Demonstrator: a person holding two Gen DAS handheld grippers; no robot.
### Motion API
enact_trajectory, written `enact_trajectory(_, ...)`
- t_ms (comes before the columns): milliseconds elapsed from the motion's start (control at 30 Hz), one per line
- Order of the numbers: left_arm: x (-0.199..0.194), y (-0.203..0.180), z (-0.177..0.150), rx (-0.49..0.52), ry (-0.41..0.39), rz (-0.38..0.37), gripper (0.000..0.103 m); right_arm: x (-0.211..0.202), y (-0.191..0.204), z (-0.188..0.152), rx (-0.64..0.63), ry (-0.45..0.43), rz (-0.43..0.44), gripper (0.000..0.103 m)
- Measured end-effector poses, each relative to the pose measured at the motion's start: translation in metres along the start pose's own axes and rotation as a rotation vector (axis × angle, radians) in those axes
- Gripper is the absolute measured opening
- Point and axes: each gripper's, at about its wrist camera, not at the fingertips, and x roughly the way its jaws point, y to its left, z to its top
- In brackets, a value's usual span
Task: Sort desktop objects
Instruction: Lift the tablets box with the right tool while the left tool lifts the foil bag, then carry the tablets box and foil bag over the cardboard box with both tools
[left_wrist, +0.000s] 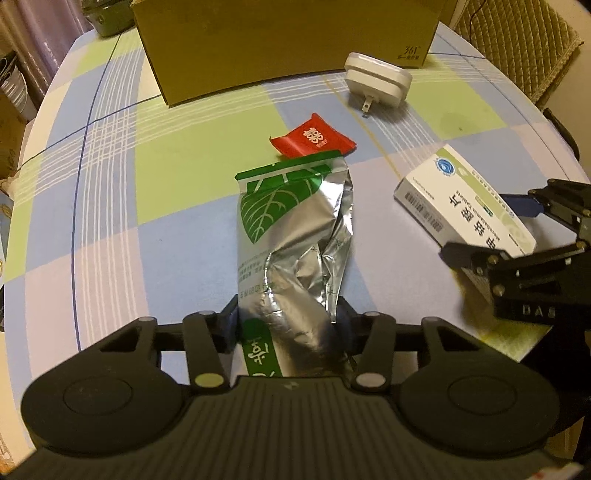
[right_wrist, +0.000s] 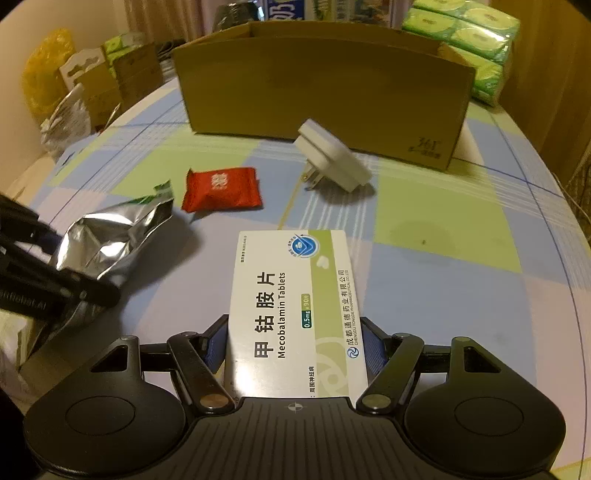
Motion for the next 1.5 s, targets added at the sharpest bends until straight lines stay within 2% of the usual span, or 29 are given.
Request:
enact_trajectory(200,-0.007,-0.002,-0.001,-0.010,-0.025,-0.017,0.042,-0.005,-0.008,0.003,0.055,-0.022,0.000,0.068)
enact_trajectory(667,-0.035,-0.003,0.007,-0.037,-0.066,-0.038,0.042,-0.034,-0.009,0.011,0.094,-0.069,0.004,0.068)
enact_trajectory(933,-0.064,-0.009,0.017,-0.032,-0.104,-0.033,0.042,-0.062,-0.010,0.027,0.102,-0.083,-0.014,0.068)
enact_trajectory(1500,-0.114,-0.023,0.055,-0.051,-0.174,-0.083,0.042,-0.115,-0.034,0.073,0.136,-0.161,-0.046,0.068)
